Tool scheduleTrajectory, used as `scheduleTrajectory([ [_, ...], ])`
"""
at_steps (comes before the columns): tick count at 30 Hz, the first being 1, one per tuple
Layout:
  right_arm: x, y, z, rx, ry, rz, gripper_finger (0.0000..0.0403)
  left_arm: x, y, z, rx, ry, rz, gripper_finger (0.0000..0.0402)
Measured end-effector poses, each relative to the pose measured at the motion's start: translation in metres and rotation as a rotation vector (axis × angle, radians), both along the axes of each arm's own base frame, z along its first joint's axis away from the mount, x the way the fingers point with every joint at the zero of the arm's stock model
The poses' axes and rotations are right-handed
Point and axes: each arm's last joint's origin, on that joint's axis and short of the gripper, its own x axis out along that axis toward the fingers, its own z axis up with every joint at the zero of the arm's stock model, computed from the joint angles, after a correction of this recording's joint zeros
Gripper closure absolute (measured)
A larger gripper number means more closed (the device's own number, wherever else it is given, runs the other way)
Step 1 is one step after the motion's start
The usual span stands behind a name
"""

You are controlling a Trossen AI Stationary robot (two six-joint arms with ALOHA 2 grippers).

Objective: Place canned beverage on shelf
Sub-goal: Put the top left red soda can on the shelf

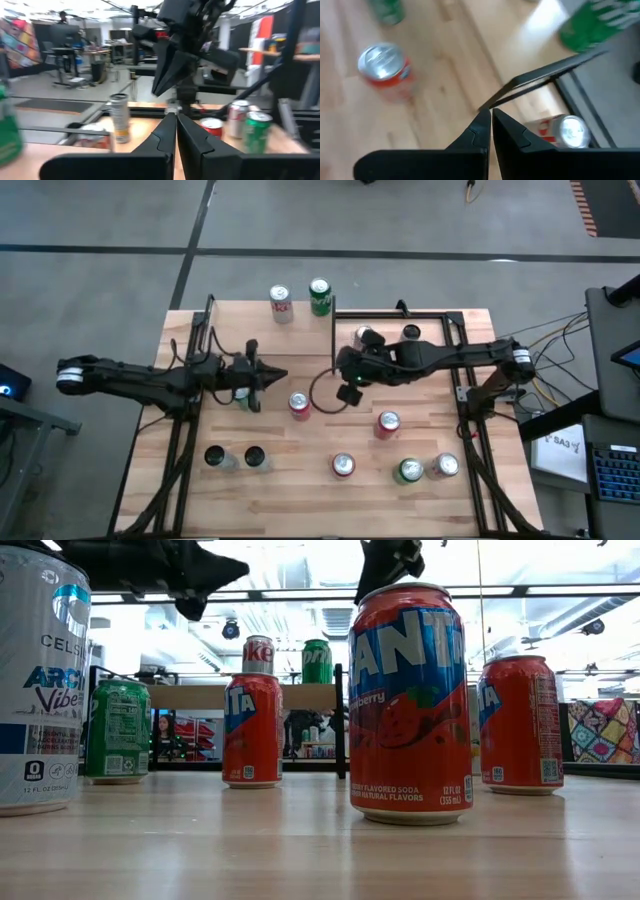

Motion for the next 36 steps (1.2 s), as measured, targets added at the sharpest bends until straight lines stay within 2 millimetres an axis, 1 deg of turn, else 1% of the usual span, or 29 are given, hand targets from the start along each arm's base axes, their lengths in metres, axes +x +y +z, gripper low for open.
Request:
scheduleTrajectory([
  [6,-0.004,0.015,-0.01,0.018,0.04,0.074,0.0394,0.001,-0.015,0.005,-0.074,-0.035,-0.073,0.0402],
  [10,-0.005,0.023,-0.012,0.018,0.047,0.098,0.0394,0.011,-0.018,0.017,-0.081,-0.052,-0.068,0.0402],
  [12,-0.006,0.027,-0.013,0.02,0.047,0.106,0.0394,0.018,-0.018,0.019,-0.081,-0.028,-0.069,0.0402],
  [15,-0.007,0.034,-0.014,0.017,0.053,0.128,0.0394,0.031,-0.019,0.018,-0.08,0.053,-0.066,0.0402],
  [18,-0.009,0.039,-0.016,0.009,0.059,0.143,0.0394,0.039,-0.019,0.014,-0.075,0.184,-0.061,0.0402],
  [21,-0.011,0.044,-0.022,0.01,0.072,0.152,0.0394,0.04,-0.019,0.015,-0.072,0.324,-0.055,0.0402],
  [26,-0.017,0.049,-0.029,0.012,0.066,0.169,0.0394,0.038,-0.02,0.03,-0.098,0.468,-0.047,0.0402],
  [31,-0.027,0.05,-0.032,0.019,0.02,0.175,0.0394,0.034,-0.021,0.038,-0.142,0.666,-0.026,0.0402],
  [36,-0.04,0.048,-0.032,0.018,-0.063,0.192,0.0394,0.036,-0.025,0.04,-0.163,0.737,-0.026,0.0402],
])
